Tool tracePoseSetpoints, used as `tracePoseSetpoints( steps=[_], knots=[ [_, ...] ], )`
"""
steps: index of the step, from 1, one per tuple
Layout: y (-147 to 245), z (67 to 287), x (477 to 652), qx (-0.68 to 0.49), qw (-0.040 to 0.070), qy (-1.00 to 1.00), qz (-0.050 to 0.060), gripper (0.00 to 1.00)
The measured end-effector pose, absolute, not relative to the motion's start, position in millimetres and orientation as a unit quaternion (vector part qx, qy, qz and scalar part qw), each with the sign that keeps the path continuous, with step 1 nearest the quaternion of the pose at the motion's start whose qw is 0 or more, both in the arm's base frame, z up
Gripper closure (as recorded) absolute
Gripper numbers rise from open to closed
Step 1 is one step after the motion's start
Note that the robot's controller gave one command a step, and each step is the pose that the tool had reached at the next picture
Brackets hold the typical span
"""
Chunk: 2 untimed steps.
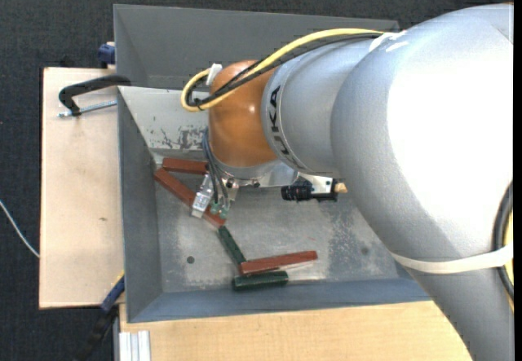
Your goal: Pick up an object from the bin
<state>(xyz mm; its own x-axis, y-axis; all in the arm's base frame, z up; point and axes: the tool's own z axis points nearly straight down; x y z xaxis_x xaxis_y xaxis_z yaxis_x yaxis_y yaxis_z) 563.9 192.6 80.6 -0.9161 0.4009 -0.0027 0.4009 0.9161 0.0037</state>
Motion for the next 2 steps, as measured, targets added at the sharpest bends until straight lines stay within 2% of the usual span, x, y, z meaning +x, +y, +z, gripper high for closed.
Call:
tracePoseSetpoints(
  steps=[1, 2],
  knots=[
    [192.2, 83.5, 562.7, 0.205, 0.000, 0.979, 0.000, 1.00],
    [191.8, 104.0, 561.2, 0.205, -0.003, 0.979, -0.001, 1.00]
  ],
)
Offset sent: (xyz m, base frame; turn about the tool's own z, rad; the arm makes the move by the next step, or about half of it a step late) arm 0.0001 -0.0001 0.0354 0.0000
